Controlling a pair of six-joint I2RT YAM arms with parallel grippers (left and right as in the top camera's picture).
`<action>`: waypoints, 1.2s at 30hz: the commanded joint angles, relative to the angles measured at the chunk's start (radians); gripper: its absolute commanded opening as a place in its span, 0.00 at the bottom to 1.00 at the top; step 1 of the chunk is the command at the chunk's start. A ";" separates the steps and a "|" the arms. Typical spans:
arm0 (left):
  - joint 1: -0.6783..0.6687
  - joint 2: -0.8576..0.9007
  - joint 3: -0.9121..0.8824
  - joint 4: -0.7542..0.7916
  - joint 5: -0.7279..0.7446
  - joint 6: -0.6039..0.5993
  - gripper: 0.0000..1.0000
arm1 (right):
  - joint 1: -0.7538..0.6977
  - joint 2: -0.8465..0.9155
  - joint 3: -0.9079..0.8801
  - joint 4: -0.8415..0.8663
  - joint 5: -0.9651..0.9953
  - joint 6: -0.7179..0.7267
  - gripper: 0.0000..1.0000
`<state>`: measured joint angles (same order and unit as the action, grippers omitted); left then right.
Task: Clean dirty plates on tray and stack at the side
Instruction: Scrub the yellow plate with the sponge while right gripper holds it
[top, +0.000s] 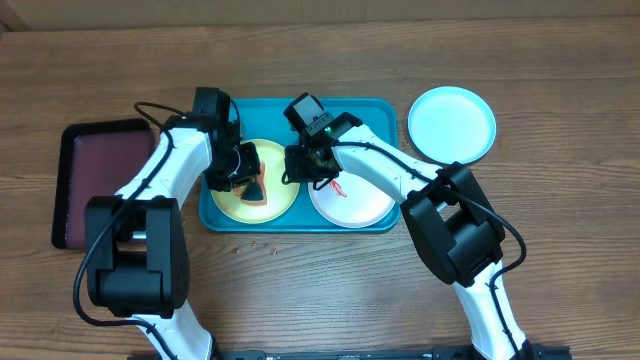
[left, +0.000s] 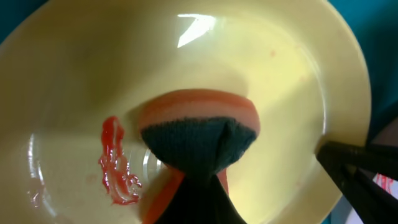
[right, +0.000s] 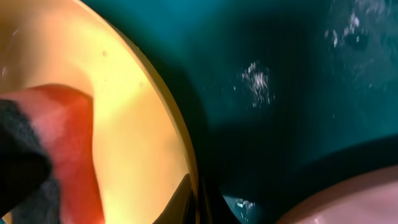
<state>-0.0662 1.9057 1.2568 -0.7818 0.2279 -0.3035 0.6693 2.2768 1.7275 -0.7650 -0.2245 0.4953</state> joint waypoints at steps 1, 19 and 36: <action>-0.015 -0.001 -0.047 0.035 0.002 -0.024 0.04 | 0.005 0.027 -0.019 -0.031 0.002 0.009 0.04; 0.002 -0.002 -0.022 -0.060 -0.493 -0.034 0.04 | 0.005 0.027 -0.019 -0.006 0.014 0.002 0.04; -0.037 -0.001 -0.011 0.113 0.008 -0.065 0.04 | 0.005 0.027 -0.019 0.017 0.013 0.002 0.04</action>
<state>-0.0715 1.8908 1.2266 -0.6827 0.1013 -0.3386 0.6746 2.2768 1.7267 -0.7559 -0.2356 0.4980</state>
